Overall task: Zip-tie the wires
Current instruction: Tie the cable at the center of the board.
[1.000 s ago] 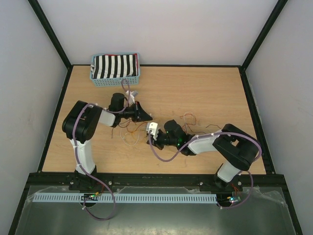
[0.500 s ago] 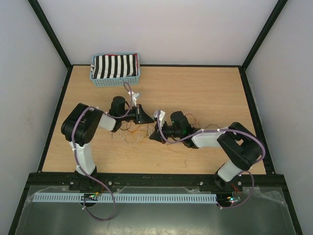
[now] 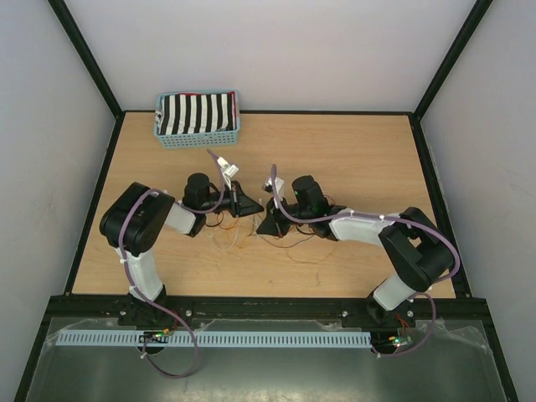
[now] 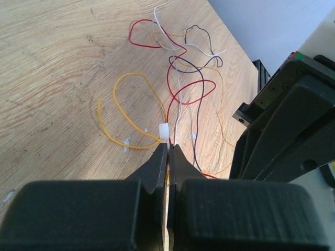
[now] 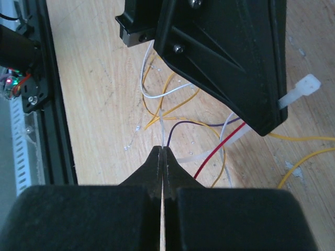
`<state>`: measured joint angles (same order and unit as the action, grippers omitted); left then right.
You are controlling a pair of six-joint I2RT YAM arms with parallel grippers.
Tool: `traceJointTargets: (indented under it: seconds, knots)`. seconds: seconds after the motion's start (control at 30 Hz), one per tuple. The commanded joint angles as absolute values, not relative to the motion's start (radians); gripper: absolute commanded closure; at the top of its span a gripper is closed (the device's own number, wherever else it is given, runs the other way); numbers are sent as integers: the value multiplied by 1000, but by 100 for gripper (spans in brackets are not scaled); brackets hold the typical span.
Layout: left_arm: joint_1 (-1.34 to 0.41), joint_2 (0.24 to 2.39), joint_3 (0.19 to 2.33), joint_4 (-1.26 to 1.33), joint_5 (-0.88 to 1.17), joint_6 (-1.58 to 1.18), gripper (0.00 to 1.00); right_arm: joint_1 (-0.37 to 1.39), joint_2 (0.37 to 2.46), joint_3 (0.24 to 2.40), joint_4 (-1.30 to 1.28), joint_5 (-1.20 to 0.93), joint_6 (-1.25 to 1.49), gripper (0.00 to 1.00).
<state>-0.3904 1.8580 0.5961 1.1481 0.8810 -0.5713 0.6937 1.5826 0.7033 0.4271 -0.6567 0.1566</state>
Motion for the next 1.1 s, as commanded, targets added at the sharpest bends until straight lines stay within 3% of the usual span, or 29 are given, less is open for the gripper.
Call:
traceJointTargets:
  seconds: [0.0, 1.07]
  knots:
    - [-407, 1815, 571, 1259, 879, -497, 100, 679, 1575, 748, 322, -756, 180, 100]
    - [-469, 1776, 452, 1402, 813, -235, 100, 570, 1624, 780, 242, -987, 234, 100]
